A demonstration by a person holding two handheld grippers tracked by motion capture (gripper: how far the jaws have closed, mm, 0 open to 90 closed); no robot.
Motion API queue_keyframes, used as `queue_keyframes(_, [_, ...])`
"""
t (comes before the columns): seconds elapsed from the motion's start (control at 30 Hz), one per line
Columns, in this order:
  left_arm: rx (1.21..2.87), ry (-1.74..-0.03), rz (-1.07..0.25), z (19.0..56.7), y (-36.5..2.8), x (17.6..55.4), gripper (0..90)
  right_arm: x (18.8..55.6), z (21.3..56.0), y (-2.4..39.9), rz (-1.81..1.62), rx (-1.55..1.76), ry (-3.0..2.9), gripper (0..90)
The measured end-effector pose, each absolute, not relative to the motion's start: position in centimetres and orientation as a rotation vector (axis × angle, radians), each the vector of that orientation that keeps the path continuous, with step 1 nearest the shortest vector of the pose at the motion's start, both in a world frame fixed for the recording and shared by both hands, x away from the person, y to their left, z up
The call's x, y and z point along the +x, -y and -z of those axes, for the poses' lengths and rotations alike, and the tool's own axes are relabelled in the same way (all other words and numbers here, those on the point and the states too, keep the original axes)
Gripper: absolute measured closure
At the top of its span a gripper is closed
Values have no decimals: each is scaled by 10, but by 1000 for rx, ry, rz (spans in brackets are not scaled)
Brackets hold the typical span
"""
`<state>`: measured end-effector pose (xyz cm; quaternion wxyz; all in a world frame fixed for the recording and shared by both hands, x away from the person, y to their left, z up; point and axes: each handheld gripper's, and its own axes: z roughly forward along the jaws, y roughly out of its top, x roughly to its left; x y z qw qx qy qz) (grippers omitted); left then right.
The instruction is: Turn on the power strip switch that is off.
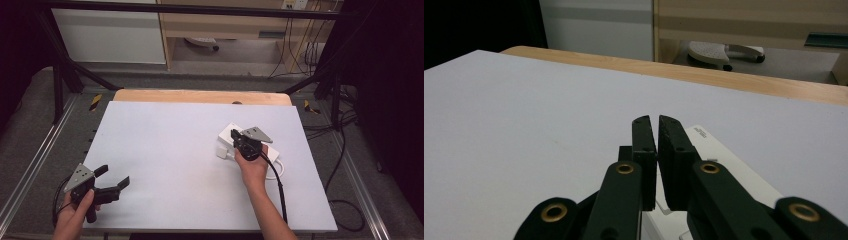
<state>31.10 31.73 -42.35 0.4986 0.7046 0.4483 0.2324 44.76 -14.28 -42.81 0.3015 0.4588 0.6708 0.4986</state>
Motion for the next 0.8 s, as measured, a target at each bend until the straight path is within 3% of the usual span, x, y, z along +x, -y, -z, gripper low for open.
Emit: queue_keyframes(0.8, [1706, -1078, -571, 423, -317, 310, 61, 445, 446, 145, -1259, 1254, -1799, 900])
